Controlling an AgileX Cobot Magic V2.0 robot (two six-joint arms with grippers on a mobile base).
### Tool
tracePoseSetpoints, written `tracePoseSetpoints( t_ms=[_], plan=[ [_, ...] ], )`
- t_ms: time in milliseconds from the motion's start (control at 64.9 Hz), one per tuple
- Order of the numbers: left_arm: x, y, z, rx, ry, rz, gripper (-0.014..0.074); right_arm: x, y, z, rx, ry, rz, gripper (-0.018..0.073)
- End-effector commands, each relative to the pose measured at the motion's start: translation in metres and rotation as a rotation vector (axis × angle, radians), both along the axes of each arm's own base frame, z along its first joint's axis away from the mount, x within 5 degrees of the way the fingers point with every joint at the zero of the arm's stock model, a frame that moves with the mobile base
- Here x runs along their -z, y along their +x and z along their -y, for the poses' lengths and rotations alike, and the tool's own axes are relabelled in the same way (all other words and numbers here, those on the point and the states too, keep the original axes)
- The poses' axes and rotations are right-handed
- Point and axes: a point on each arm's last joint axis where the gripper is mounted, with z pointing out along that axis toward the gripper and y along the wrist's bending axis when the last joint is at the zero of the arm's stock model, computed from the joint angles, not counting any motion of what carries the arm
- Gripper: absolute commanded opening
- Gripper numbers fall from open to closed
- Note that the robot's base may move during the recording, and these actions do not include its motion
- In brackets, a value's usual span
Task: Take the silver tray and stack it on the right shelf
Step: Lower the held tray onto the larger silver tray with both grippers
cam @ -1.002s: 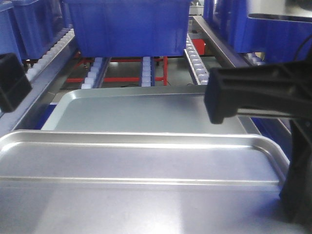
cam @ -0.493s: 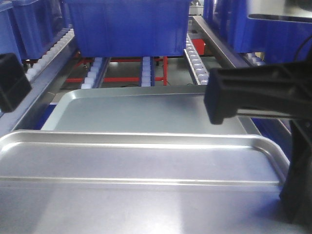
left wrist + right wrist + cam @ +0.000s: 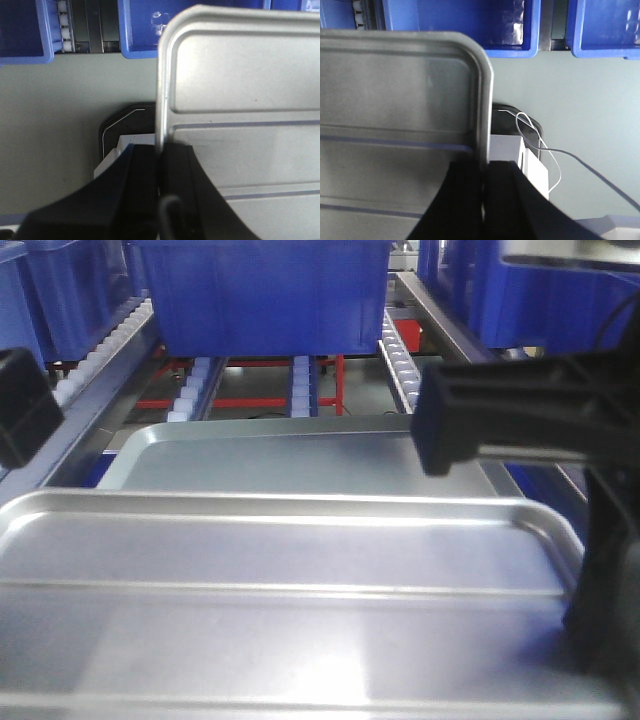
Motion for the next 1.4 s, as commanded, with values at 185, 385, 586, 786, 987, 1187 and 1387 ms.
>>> tracePoseSetpoints(
  t_ms=[185,385,586,786,987,1187,1387],
  plan=[
    [-0.011,0.033,-0.021,-0.040,0.021,0.136,-0.0099,-0.037,0.045,0.032,0.064,-0.071,0.161,0.0057],
    [-0.014,0.066,-0.027,-0.005,-0.068,0.228,-0.0099,-0.047,0.089,0.041,0.046,-0.045,0.274,0.0057],
    [-0.011,0.113,-0.024,0.002,-0.050,0.222,-0.0099,-0.037,0.134,0.035,0.062,-0.036,0.309,0.0057],
    [-0.005,0.162,-0.011,-0.032,-0.060,0.248,-0.0098,-0.015,0.174,0.025,0.063,-0.023,0.327,0.0057],
    [0.009,0.191,0.006,-0.027,-0.049,0.229,-0.0098,0.006,0.193,0.026,0.086,-0.050,0.285,0.0057],
    [0.022,0.199,0.012,-0.037,-0.043,0.185,-0.0099,0.011,0.195,0.025,0.083,-0.055,0.275,0.0057],
    [0.023,0.199,0.012,-0.037,-0.038,0.178,-0.0099,0.011,0.195,0.025,0.083,-0.053,0.277,0.0057]
  ],
)
